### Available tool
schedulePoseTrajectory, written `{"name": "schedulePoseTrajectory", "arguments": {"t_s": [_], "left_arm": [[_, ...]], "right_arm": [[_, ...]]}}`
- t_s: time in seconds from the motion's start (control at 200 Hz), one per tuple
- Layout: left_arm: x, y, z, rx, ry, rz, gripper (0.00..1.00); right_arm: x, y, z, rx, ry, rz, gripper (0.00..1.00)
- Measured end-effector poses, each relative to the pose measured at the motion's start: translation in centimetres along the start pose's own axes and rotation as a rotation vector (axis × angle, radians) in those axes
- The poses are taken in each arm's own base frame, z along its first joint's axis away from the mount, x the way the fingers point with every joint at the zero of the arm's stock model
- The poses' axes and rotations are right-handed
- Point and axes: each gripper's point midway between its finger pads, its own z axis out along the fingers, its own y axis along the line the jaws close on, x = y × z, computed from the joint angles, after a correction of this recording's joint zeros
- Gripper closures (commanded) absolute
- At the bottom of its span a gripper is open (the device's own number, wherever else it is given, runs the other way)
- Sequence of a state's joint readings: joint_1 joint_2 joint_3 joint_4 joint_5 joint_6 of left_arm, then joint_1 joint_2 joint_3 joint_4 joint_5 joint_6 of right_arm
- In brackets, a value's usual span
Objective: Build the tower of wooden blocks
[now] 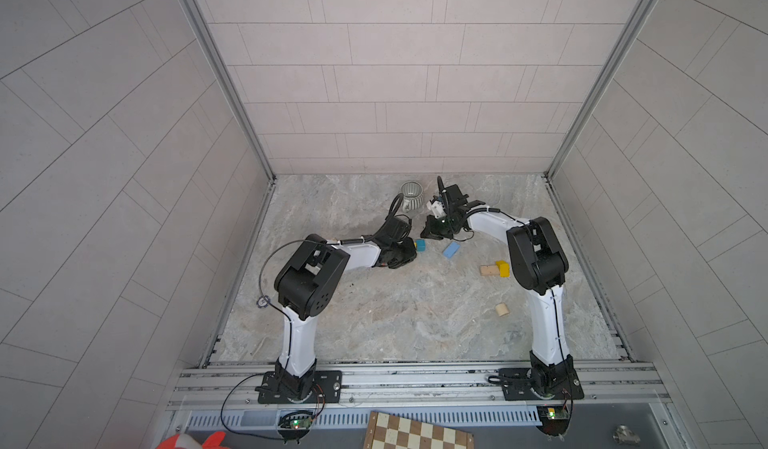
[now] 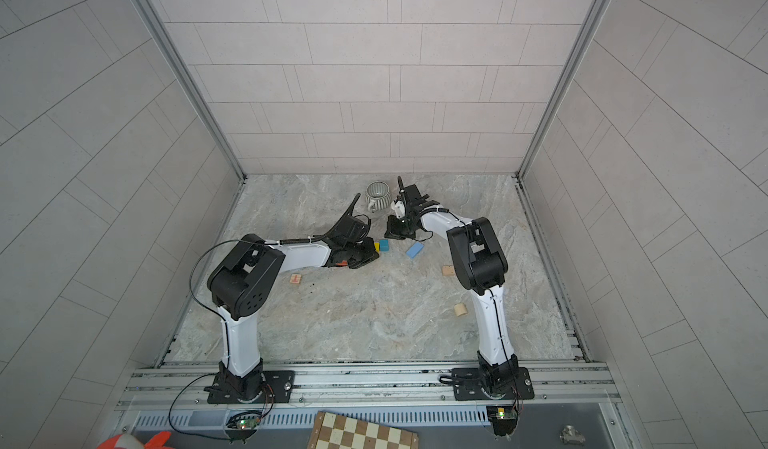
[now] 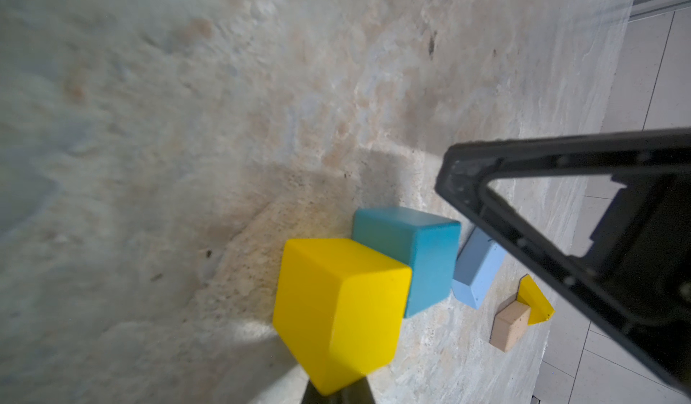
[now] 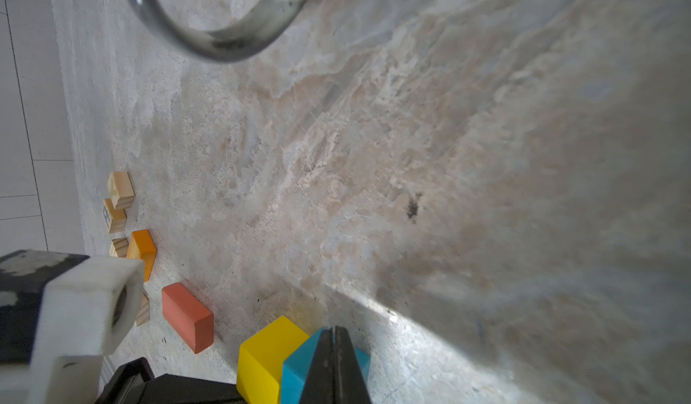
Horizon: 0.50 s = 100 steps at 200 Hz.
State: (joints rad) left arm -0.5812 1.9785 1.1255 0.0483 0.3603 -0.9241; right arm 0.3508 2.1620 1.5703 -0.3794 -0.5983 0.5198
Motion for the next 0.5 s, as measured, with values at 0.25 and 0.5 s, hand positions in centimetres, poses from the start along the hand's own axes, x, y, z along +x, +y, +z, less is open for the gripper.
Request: {"name": "schedulePoseTrajectory", "arguments": {"t_s": [0.25, 0.5], "left_arm": [[-0.12, -0.04, 0.40, 0.000, 0.004, -0.001, 1.00], [-0.43, -0.48, 0.49, 0.009, 0.001, 0.002, 1.00]], "right_arm": [[0.35, -0.15, 0.28, 0.000, 0.004, 0.000, 0.96], [0.59, -0.33, 0.40, 0.002, 0.008, 0.002, 0.95]]}}
